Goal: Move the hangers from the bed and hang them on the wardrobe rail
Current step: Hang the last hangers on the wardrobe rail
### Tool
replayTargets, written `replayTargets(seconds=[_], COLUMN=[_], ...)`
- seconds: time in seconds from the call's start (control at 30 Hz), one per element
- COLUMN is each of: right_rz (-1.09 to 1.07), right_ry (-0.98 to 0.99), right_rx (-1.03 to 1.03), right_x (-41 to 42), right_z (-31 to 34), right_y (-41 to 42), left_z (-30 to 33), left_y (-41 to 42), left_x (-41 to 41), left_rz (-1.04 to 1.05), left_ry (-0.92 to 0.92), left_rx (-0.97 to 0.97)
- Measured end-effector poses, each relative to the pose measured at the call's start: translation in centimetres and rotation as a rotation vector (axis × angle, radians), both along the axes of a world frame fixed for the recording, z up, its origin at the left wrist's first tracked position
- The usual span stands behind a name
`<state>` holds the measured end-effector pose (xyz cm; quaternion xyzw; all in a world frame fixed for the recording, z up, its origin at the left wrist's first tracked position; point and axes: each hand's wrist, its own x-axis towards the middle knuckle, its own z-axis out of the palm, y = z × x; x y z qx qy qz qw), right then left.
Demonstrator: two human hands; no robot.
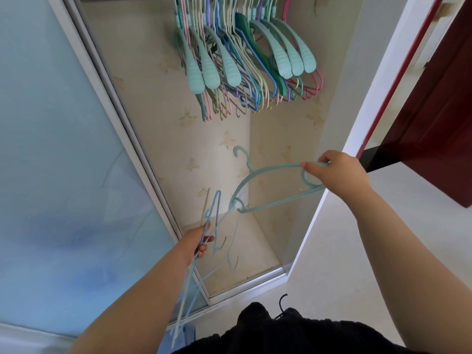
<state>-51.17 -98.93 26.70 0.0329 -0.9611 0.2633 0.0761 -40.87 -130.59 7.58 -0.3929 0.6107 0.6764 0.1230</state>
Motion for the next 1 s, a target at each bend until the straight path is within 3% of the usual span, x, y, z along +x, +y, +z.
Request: replayTargets(seconds=[0.2,0.4,0.63,0.87,1.0], right_rz=[-0.088,-0.139,-0.219,0.204,0.257], right_ry=[-0.173,-0.337,-0.354,-0.356,-0.362], right_rx=[-0.226,-0.407,-0.502,-0.488,-0.377], right_x=[0.0,0.8,1.2,3.0,3.1], right_z=[-0.8,-3.4,-4.3,-4.8,-5.3], right_y=[1.6,2.5,3.7,0.2,-3.4], left_z=[-0.2,1.1,1.2,2.2,4.3], left_y=[0.2,1.3,1.3,1.6,2.2], left_x=[-0.1,-1.0,-0.9,-0.6,-0.9], left_rz=[0.215,0.255,0.311,0.368,0.289], left_ry=[0.083,0.060,0.033,0.153,0.208], left_rx=[0.186,0.175,0.134,0.253,0.246])
